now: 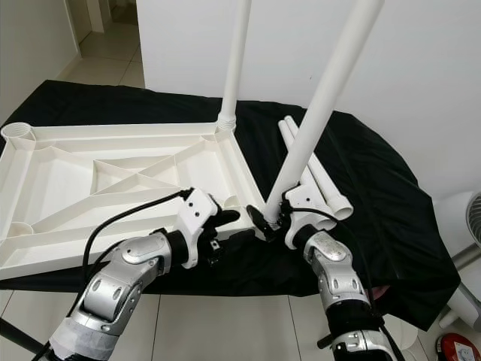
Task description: Building children table
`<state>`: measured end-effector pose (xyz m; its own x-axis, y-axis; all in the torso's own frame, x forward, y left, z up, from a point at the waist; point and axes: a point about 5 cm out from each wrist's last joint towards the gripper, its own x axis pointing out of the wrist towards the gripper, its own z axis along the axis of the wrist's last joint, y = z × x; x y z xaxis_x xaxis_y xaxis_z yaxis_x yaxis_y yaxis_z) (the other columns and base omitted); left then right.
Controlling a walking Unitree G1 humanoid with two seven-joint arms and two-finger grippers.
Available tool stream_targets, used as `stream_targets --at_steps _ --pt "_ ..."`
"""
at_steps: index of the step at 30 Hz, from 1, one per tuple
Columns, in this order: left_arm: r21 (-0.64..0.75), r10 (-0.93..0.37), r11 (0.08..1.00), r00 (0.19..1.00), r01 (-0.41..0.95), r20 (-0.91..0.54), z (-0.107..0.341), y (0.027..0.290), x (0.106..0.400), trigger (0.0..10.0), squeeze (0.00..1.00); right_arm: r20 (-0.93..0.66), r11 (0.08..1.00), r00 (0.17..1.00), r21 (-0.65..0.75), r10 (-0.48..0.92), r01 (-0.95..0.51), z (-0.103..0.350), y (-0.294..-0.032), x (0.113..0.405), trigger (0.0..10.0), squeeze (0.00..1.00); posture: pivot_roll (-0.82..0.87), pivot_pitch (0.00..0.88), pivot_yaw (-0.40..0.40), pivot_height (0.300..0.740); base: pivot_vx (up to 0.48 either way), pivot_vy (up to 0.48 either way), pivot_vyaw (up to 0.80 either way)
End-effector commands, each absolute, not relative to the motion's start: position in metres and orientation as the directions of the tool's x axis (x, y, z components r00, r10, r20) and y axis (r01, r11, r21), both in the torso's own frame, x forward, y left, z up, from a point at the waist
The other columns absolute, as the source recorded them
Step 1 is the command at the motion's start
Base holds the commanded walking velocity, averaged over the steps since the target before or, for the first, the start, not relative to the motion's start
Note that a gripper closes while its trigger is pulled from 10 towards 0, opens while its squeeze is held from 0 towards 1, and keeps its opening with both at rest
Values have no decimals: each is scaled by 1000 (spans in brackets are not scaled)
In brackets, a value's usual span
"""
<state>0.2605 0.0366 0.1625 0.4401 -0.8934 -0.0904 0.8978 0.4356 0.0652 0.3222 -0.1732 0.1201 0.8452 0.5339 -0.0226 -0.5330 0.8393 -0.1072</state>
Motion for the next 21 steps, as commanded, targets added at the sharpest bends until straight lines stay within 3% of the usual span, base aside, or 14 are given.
stream_targets --at_steps 1,4,6,10,11,12,13,21 --pt "77 -861 495 501 865 -91 164 35 263 10000 0 -44 832 841 -126 539 -540 119 -177 324 10000 0 3 0 -118 740 0 0 0" --pt "69 -869 478 483 875 -106 161 34 260 10000 0 -55 819 831 -144 553 -555 119 -179 329 10000 0 10 0 -120 740 0 0 0" --pt "62 -869 474 478 878 -124 154 33 257 10000 0 -71 809 824 -159 563 -566 117 -180 332 7176 0 13 0 -120 740 0 0 0" --pt "58 -868 475 478 878 -131 150 32 256 10000 0 -76 796 814 -171 576 -580 115 -181 333 7176 0 13 0 -120 740 0 0 0" --pt "60 -864 481 485 875 -136 149 32 257 10000 0 -79 796 812 -168 578 -582 114 -180 334 3333 0 16 0 -121 740 0 0 0" --pt "60 -864 481 485 875 -136 149 32 257 10000 0 -79 796 812 -168 578 -582 114 -180 334 3333 0 16 0 -121 740 0 0 0" --pt "62 -857 493 497 868 -139 149 34 259 10000 0 -80 798 812 -153 578 -583 112 -180 334 0 0 18 0 -122 740 0 0 0" --pt "66 -837 525 529 849 -140 150 42 264 10000 0 -88 794 801 -102 593 -599 100 -174 330 0 0 23 0 -120 740 0 0 0"
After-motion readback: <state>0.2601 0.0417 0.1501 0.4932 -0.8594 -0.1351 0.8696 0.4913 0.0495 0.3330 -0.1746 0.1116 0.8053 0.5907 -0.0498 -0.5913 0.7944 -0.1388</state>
